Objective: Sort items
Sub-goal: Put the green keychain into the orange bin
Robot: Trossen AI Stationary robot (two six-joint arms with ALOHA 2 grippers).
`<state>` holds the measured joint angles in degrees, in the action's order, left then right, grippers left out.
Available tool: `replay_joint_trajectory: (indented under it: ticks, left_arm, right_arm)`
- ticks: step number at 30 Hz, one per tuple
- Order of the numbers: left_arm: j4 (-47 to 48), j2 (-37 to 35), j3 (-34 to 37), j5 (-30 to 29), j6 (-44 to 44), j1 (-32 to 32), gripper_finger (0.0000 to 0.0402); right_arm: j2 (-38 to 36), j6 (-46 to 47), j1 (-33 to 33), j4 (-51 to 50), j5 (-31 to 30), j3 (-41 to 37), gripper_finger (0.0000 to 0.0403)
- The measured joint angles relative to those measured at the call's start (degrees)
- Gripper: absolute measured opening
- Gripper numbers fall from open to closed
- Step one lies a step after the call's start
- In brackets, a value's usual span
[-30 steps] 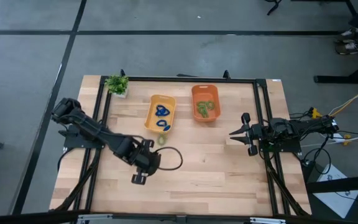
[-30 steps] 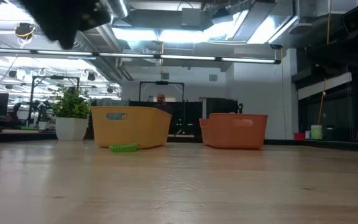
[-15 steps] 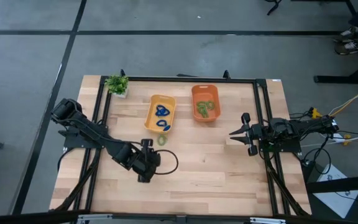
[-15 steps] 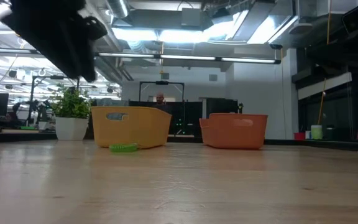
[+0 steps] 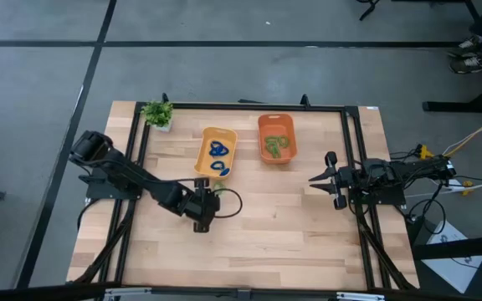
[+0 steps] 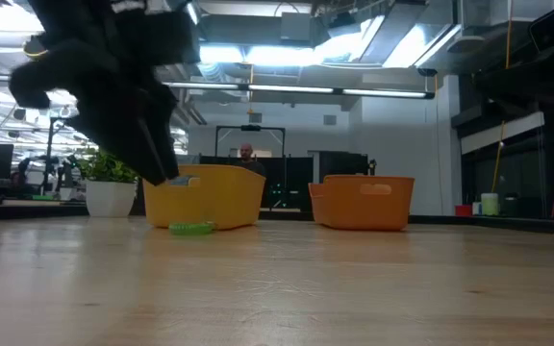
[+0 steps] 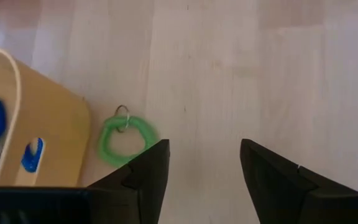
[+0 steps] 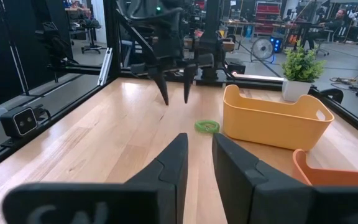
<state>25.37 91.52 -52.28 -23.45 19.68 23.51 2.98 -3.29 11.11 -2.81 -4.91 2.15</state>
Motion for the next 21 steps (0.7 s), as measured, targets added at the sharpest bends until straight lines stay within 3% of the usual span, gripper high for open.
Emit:
replay_joint_trajectory:
  ticks: [7,12,21]
  left_arm:
    - [-1.73,0.59,1.24,0.79,-0.35,-3.89,0.0187]
    - [-2.96,1.54,1.22,4.55,-0.02,-7.04,0.0185]
    - [-4.34,6.52,1.13,7.5,-0.1,-11.4,0.0184]
  right_arm:
    - [-0.01,0.0,0.0,0.0,0.0,0.0,0.0075]
    - [-0.02,0.0,0.0,0.0,0.0,0.0,0.0075]
    - [-0.02,0.0,0.0,0.0,0.02,0.0,0.0075]
